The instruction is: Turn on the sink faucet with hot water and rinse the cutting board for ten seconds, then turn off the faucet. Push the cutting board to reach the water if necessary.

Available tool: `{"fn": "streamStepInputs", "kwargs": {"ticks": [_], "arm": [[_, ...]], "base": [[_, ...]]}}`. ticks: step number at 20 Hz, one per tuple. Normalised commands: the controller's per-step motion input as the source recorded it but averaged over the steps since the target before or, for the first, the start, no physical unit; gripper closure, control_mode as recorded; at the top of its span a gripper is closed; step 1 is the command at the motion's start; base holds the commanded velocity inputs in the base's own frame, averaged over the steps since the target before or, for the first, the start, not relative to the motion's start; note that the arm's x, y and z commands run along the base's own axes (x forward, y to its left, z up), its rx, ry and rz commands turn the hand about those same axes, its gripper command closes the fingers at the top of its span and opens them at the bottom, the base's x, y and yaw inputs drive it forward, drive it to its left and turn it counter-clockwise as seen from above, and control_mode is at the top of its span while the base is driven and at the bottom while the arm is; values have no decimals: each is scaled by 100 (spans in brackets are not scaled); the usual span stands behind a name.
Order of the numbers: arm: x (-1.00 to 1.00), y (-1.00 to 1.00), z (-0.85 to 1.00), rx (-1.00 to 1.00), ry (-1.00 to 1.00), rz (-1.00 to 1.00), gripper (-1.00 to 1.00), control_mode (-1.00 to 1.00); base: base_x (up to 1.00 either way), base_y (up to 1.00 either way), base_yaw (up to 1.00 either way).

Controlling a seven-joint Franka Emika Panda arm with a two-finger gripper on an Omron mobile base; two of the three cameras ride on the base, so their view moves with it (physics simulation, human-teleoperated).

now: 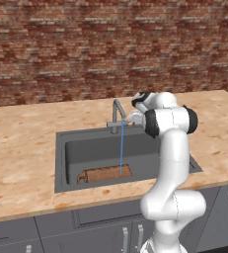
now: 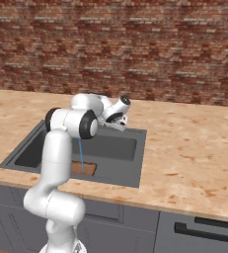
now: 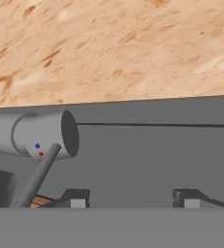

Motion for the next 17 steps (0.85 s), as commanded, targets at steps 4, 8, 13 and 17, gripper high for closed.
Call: {"fn": "streamStepInputs", "kwargs": {"ticks": [4,8,13,17], "arm": [[0,61,0,-4,0,0,-100,-100],[0,62,0,-4,0,0,-100,-100],[0,60,0,-4,0,0,-100,-100],[-1,52,0,-2,0,1,-100,-100]], "base": [[0,0,0],[0,0,0],[0,0,0],[0,0,0]]}}
